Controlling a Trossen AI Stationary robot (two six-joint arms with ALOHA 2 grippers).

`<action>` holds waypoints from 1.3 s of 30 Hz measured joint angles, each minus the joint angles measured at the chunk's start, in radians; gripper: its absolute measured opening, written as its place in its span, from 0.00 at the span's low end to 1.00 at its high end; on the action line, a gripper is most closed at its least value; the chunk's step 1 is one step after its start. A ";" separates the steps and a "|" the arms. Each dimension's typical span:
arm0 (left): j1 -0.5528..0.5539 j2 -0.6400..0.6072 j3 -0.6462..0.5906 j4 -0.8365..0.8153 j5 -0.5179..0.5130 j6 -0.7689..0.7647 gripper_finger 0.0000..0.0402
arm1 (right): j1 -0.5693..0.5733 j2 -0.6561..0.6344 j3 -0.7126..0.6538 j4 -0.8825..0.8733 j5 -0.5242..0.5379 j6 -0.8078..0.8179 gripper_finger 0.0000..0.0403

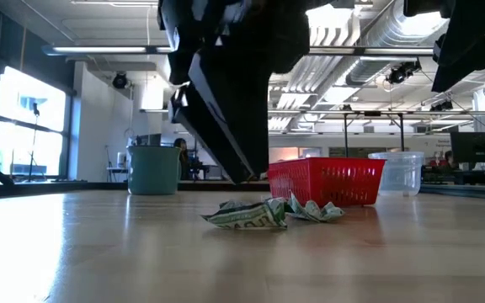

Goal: Pick and place items into bin
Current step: Put the stevia packet into the orange bin

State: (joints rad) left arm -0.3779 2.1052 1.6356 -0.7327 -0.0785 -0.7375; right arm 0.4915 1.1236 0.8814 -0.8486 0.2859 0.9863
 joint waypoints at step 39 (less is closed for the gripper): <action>0.039 0.083 0.319 -0.405 0.113 0.378 0.16 | 0.000 -0.006 0.000 -0.036 0.078 -0.018 0.73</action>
State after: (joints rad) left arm -0.3391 2.1884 1.9551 -1.1380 0.0345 -0.3595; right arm 0.4916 1.1180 0.8814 -0.8845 0.3640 0.9686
